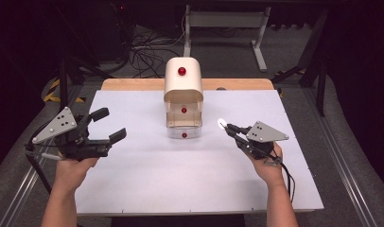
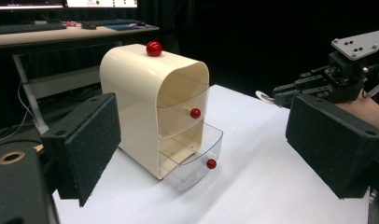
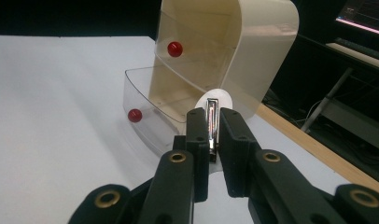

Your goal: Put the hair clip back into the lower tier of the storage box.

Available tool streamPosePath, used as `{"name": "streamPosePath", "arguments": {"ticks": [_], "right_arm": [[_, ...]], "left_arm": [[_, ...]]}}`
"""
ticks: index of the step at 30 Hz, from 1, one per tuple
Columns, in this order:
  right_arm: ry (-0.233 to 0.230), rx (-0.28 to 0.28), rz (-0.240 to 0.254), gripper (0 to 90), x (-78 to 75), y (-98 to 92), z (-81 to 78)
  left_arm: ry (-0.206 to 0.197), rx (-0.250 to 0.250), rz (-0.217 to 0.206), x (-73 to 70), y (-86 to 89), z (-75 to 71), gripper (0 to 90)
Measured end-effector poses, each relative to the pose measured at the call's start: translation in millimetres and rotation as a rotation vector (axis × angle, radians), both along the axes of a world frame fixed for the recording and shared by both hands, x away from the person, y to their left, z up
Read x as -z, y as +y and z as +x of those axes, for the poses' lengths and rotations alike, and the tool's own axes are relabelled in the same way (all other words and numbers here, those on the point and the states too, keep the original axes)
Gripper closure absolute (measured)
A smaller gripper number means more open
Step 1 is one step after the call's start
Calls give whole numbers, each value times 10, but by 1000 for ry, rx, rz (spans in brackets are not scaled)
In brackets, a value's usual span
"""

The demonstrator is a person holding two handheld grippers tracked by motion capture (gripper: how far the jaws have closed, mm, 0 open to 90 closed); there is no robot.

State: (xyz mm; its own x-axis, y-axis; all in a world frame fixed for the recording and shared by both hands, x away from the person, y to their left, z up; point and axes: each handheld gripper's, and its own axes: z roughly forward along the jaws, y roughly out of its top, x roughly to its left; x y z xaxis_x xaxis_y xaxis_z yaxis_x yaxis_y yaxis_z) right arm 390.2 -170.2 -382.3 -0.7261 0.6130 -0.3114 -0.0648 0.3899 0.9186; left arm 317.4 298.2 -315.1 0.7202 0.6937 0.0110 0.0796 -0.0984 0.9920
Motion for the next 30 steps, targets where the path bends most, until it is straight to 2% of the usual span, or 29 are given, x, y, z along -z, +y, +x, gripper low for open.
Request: {"name": "streamPosePath", "arguments": {"ticks": [14,20,30], "right_arm": [[31,-5,41,831,35,135,44],[47,-12,72,832,17,201,64],[62,-22,91,832,0,293,131]], "left_arm": [[-1,5,-3,3,-3,2,109],[-1,10,-1,10,-10,6,109],[2,6,-3,18,-11,9,109]]}}
